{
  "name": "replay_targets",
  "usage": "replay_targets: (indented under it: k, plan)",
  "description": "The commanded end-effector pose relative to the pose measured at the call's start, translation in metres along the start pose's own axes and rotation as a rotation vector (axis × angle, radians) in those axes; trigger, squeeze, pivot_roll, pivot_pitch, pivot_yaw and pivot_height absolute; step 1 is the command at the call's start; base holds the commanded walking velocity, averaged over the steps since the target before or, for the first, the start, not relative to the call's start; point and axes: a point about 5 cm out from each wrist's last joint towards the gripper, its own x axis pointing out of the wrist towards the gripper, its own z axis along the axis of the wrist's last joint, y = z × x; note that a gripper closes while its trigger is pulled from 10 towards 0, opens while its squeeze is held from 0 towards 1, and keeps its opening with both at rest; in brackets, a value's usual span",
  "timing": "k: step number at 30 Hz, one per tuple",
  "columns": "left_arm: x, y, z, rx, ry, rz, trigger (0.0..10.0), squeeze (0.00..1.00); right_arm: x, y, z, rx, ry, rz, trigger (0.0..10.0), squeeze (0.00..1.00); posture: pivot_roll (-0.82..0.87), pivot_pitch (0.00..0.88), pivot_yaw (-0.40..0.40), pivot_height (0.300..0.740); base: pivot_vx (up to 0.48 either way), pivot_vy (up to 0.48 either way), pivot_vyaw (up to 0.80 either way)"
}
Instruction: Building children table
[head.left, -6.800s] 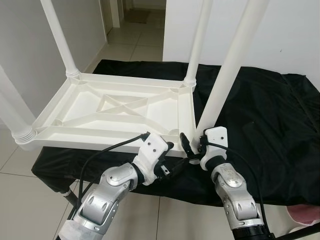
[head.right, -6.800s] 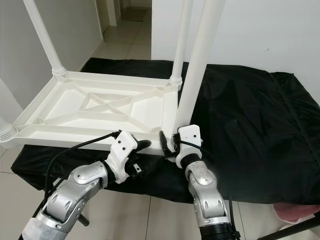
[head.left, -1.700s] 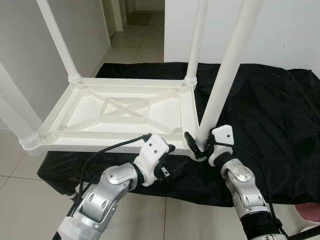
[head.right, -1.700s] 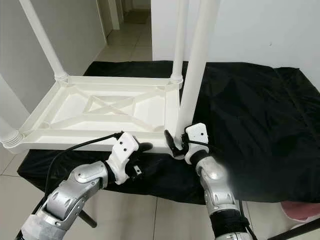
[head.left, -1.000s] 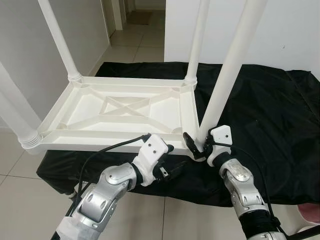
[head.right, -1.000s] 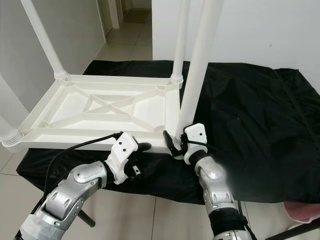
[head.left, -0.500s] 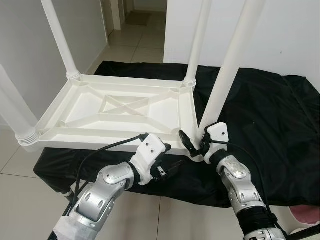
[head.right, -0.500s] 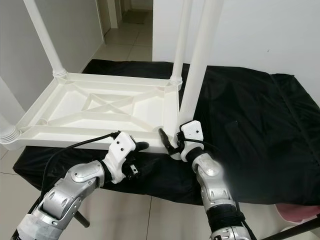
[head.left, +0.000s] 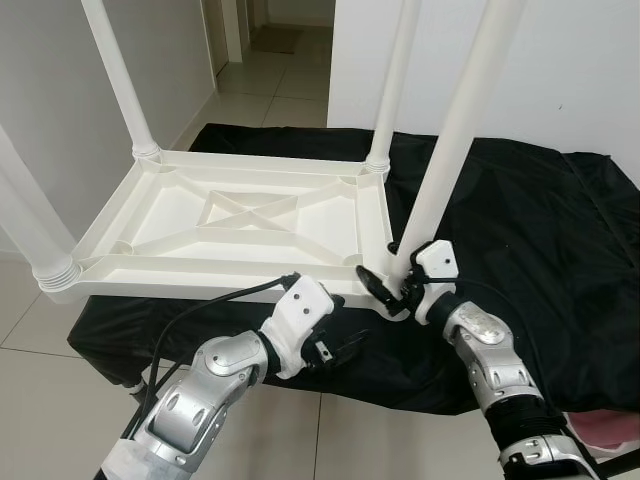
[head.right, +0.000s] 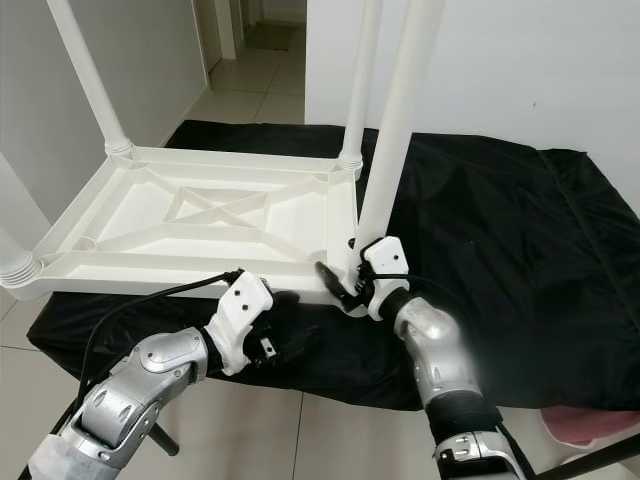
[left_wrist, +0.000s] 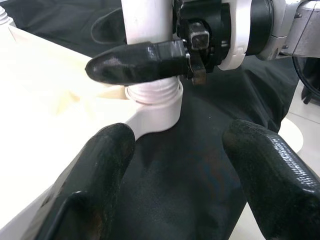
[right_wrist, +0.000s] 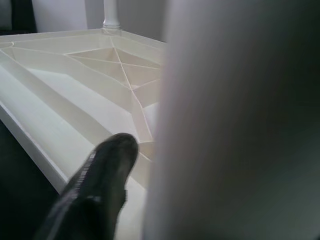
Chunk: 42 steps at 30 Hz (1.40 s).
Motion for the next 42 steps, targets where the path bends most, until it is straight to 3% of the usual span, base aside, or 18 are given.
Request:
replay_targets:
  k: [1,10,11,16,17,18,21,27,31,35,37,40,41,42]
  plan:
    - [0.001,-0.003,-0.002,-0.008,0.010,-0.054,10.0,0.00,0.004,0.006,-0.002,0.005,0.011,0.050,0.0,0.00,0.01,0.000,-0.001,0.740,0.000,0.000,0.00]
    - [-0.002,-0.007,-0.004,-0.017,0.017,-0.058,10.0,0.00,-0.007,0.005,-0.003,0.043,0.008,0.039,0.0,0.00,0.00,0.000,-0.005,0.740,0.000,0.000,0.00]
    - [-0.002,-0.008,-0.005,-0.021,0.021,-0.060,10.0,0.00,-0.009,0.006,-0.002,0.071,0.004,0.014,10.0,0.00,0.00,0.000,-0.003,0.740,0.000,0.000,0.00]
    - [-0.003,-0.011,-0.005,-0.028,0.025,-0.067,10.0,0.00,-0.015,0.007,0.003,0.119,-0.019,-0.073,10.0,0.00,-0.01,0.000,-0.001,0.740,0.000,0.000,0.00]
    - [-0.003,-0.011,-0.006,-0.029,0.027,-0.070,10.0,0.00,-0.016,0.006,0.005,0.115,-0.012,-0.171,10.0,0.00,-0.01,0.003,0.001,0.740,0.000,0.000,0.00]
    - [-0.003,-0.011,-0.006,-0.029,0.027,-0.070,10.0,0.00,-0.016,0.006,0.005,0.115,-0.012,-0.171,10.0,0.00,-0.01,0.003,0.001,0.740,0.000,0.000,0.00]
    - [-0.003,-0.011,-0.007,-0.031,0.029,-0.073,10.0,0.00,-0.018,0.006,0.003,0.116,0.030,-0.337,10.0,0.00,-0.02,0.007,0.007,0.740,0.000,0.000,0.00]
    - [-0.005,-0.009,-0.007,-0.024,0.037,-0.072,10.0,0.00,-0.016,0.019,0.005,0.175,0.029,-0.493,10.0,0.00,-0.02,0.012,0.017,0.740,0.000,0.000,0.00]
    - [-0.005,-0.008,-0.006,-0.028,0.032,-0.071,10.0,0.00,-0.012,0.035,0.002,0.192,0.065,-0.704,10.0,0.00,-0.01,0.014,0.011,0.740,0.000,0.000,0.00]
    - [-0.004,-0.008,-0.004,-0.031,0.028,-0.067,10.0,0.00,-0.010,0.039,0.003,0.202,0.074,-0.774,10.0,0.00,-0.01,0.014,0.011,0.740,0.000,0.000,0.00]
    - [-0.005,-0.007,-0.005,-0.031,0.028,-0.060,10.0,0.00,0.000,0.042,0.014,0.202,0.012,-0.717,10.0,0.00,-0.01,0.016,0.014,0.740,0.000,0.000,0.00]
    - [-0.005,-0.007,-0.006,-0.027,0.034,-0.062,10.0,0.00,0.001,0.041,0.018,0.194,-0.004,-0.699,10.0,0.00,-0.01,0.016,0.014,0.740,0.000,0.000,0.00]
    - [-0.005,-0.006,-0.006,-0.023,0.036,-0.064,10.0,0.00,0.002,0.042,0.021,0.195,-0.024,-0.669,10.0,1.00,-0.01,0.017,0.018,0.740,0.000,0.000,0.00]
    - [-0.005,-0.006,-0.005,-0.022,0.037,-0.066,10.0,0.00,0.001,0.043,0.022,0.197,-0.031,-0.653,10.0,1.00,-0.01,0.017,0.018,0.740,0.000,0.000,0.00]
